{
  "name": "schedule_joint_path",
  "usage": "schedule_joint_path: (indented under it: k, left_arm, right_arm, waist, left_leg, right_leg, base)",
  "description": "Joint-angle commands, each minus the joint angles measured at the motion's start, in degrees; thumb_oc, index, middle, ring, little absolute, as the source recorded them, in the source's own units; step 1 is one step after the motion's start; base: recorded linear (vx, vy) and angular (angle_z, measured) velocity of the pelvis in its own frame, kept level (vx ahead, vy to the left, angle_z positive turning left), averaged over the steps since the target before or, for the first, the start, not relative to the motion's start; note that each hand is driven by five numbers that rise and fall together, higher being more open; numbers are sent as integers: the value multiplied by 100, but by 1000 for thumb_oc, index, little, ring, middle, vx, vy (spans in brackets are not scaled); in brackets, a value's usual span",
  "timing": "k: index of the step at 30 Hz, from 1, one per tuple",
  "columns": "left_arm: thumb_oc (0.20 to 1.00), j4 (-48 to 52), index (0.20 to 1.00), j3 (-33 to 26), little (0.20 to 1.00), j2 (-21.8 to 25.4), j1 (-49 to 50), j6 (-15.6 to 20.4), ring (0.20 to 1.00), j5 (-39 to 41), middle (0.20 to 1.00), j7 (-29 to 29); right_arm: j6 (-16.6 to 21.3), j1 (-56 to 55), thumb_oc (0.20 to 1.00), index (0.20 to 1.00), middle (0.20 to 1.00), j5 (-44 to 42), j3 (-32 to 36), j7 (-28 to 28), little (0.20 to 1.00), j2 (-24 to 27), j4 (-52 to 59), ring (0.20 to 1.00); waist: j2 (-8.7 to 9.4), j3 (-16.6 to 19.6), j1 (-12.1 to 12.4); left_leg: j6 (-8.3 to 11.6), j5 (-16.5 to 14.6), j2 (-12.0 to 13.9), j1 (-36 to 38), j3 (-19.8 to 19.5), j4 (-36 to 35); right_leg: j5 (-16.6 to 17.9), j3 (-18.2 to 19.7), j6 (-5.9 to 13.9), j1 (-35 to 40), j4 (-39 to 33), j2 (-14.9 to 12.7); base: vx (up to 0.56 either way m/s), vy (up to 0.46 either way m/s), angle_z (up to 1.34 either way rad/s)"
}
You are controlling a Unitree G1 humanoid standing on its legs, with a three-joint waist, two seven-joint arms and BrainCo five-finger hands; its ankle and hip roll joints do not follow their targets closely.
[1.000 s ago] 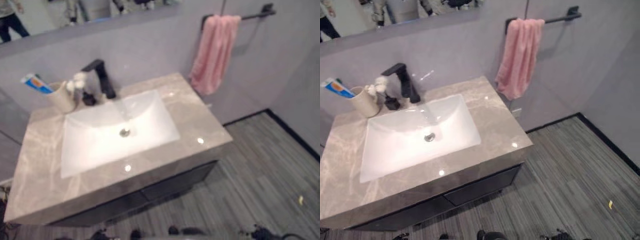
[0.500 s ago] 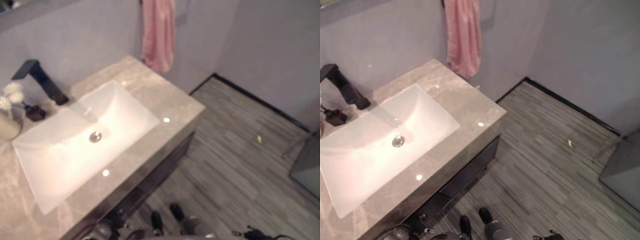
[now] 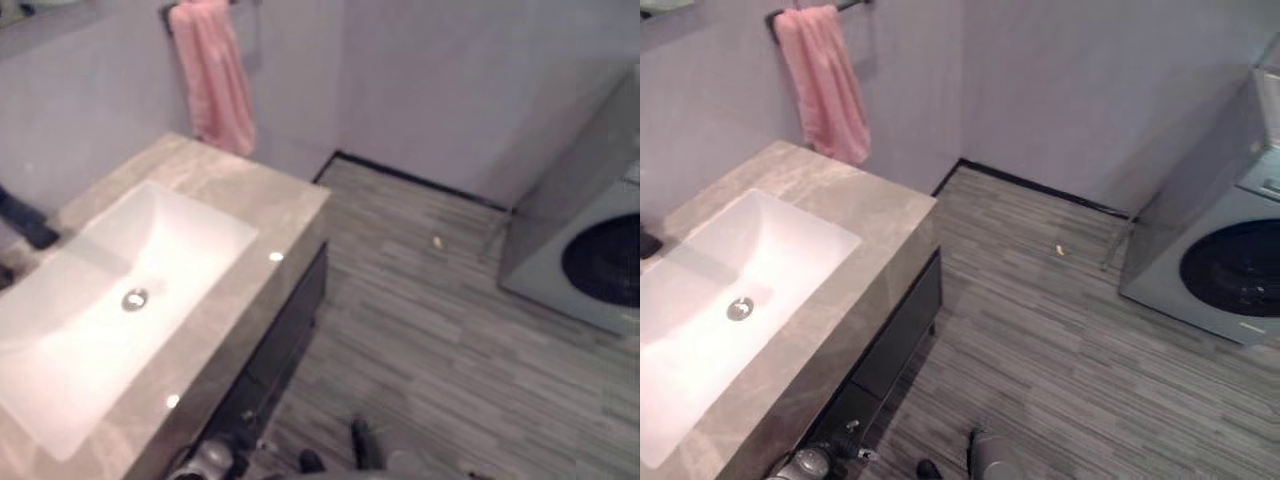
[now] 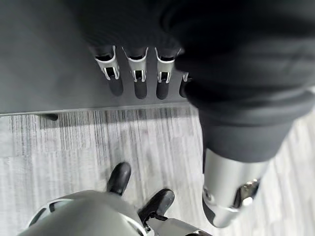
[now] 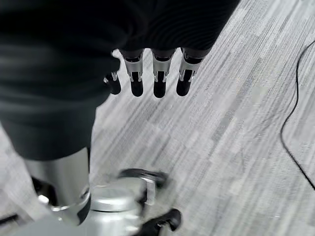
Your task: Put brush and paste in cup on sink, flatten towel.
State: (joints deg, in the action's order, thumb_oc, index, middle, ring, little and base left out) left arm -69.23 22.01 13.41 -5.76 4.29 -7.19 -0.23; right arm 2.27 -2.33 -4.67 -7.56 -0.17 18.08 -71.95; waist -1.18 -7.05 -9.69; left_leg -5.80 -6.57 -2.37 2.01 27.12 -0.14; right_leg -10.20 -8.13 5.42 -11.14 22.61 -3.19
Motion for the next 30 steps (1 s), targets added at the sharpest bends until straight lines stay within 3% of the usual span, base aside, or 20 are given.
schedule_joint_path:
  k: [1, 3, 5, 13, 19, 20, 21, 22, 23, 24, 25, 26, 27, 30]
  left_arm:
    - [1000, -88, 1000, 53, 1000, 163, -136, 56, 1000, -279, 1000, 30]
    - [1000, -205, 1000, -36, 1000, 168, -83, 21, 1000, -321, 1000, 78]
    - [1000, -247, 1000, 1, 1000, 166, -94, 24, 1000, -441, 1000, 79]
    - [1000, 31, 1000, -40, 1000, 194, -131, 123, 1000, -159, 1000, 150]
    - [1000, -56, 1000, -1, 1000, 181, -130, 107, 1000, -244, 1000, 152]
    - [1000, -181, 1000, -1, 1000, 177, -101, 87, 1000, -302, 1000, 206]
    - [1000, -201, 1000, 8, 1000, 170, -103, 93, 1000, -284, 1000, 216]
    - [1000, -202, 1000, 7, 1000, 172, -105, 93, 1000, -284, 1000, 216]
    - [1000, -221, 1000, 48, 1000, 142, -92, 97, 1000, -250, 1000, 234]
    - [1000, -289, 1000, 81, 1000, 122, -89, 97, 1000, -184, 1000, 280]
    - [1000, -289, 1000, 81, 1000, 123, -90, 97, 1000, -183, 1000, 280]
    - [1000, -333, 1000, 80, 1000, 92, -77, 99, 1000, -82, 1000, 313]
    - [1000, -340, 1000, 93, 1000, 74, -72, 105, 1000, -59, 1000, 313]
    - [1000, -318, 1000, 85, 1000, 53, -28, 97, 1000, 6, 1000, 312]
  right_arm:
    - [88, 158, 1000, 1000, 1000, -132, -187, -96, 1000, 242, -188, 1000]
    - [81, 214, 1000, 1000, 1000, -13, -281, -133, 1000, 245, -235, 1000]
    - [77, 138, 1000, 1000, 1000, 29, -281, -107, 1000, 252, -308, 1000]
    - [128, -7, 1000, 1000, 1000, -114, -186, -130, 1000, 285, -440, 1000]
    - [138, 1, 1000, 1000, 1000, -134, -178, -141, 1000, 303, -422, 1000]
    - [198, 89, 1000, 1000, 1000, -257, -181, -189, 1000, 367, -402, 1000]
    - [204, 137, 1000, 1000, 1000, -266, -207, -204, 1000, 373, -405, 1000]
    - [204, 139, 1000, 1000, 1000, -266, -208, -204, 1000, 372, -406, 1000]
    - [218, 243, 1000, 1000, 1000, -265, -267, -236, 1000, 413, -406, 1000]
    - [241, 434, 1000, 1000, 1000, -274, -418, -247, 1000, 415, -412, 1000]
    - [241, 434, 1000, 1000, 1000, -274, -419, -247, 1000, 414, -413, 1000]
    - [250, 489, 1000, 1000, 1000, -211, -545, -253, 1000, 391, -431, 1000]
    - [248, 513, 1000, 1000, 1000, -192, -557, -252, 1000, 400, -441, 1000]
    - [230, 436, 1000, 1000, 1000, -232, -495, -225, 1000, 410, -427, 1000]
  waist:
    - [-107, 145, 142]
    - [-107, 205, 231]
    - [-101, 218, 179]
    - [-96, 160, 151]
    - [-102, 169, 123]
    - [-5, 131, 199]
    - [40, 105, 261]
    - [42, 111, 261]
    - [97, 70, 384]
    - [200, 42, 578]
    - [201, 54, 574]
    - [261, 18, 728]
    - [267, 19, 740]
    - [168, 98, 694]
  left_leg:
    - [-40, -287, -29, 60, -256, -220]
    - [41, -124, 18, 33, 88, -397]
    - [89, -89, 37, 46, 97, -377]
    - [267, 27, 71, -9, -421, -235]
    - [303, 76, 96, 11, -439, -289]
    - [353, 130, 143, -118, -788, -39]
    - [367, 112, 110, -212, -1110, 114]
    - [367, 115, 110, -224, -1109, 118]
    - [361, 86, 1, -367, -1791, 293]
    - [346, 26, -193, -594, -2952, 637]
    - [346, 28, -196, -611, -2956, 641]
    - [352, 84, -456, -881, -3956, 1106]
    - [375, 121, -469, -925, -4097, 1169]
    - [344, 74, -336, -712, -3817, 886]
  right_leg:
    - [187, -25, 5, 731, -1009, 137]
    - [329, -54, -33, 868, -1645, 229]
    - [326, 82, -76, 914, -1769, 329]
    - [496, 509, -273, 1162, -2348, 501]
    - [505, 581, -309, 1192, -2405, 536]
    - [513, 751, -469, 1213, -2424, 624]
    - [518, 806, -501, 1202, -2399, 632]
    - [520, 806, -503, 1193, -2399, 631]
    - [523, 918, -535, 1162, -2363, 652]
    - [529, 1259, -581, 1075, -2259, 725]
    - [530, 1254, -581, 1059, -2258, 723]
    - [593, 1541, -566, 1005, -2219, 769]
    - [609, 1611, -547, 1002, -2222, 774]
    - [573, 1665, -539, 1055, -2248, 751]
  base:
    - [10, -157, -51]
    - [-24, -219, -43]
    - [3, -234, -92]
    - [19, -205, -13]
    - [-2, -117, 0]
    - [-34, -379, 14]
    - [-36, -380, 7]
    - [-25, -120, -14]
    - [-30, -153, -48]
    - [-29, -152, -44]
    - [-47, -123, -80]
    - [-36, -19, -100]
    - [-18, 14, -133]
    - [53, 135, -59]
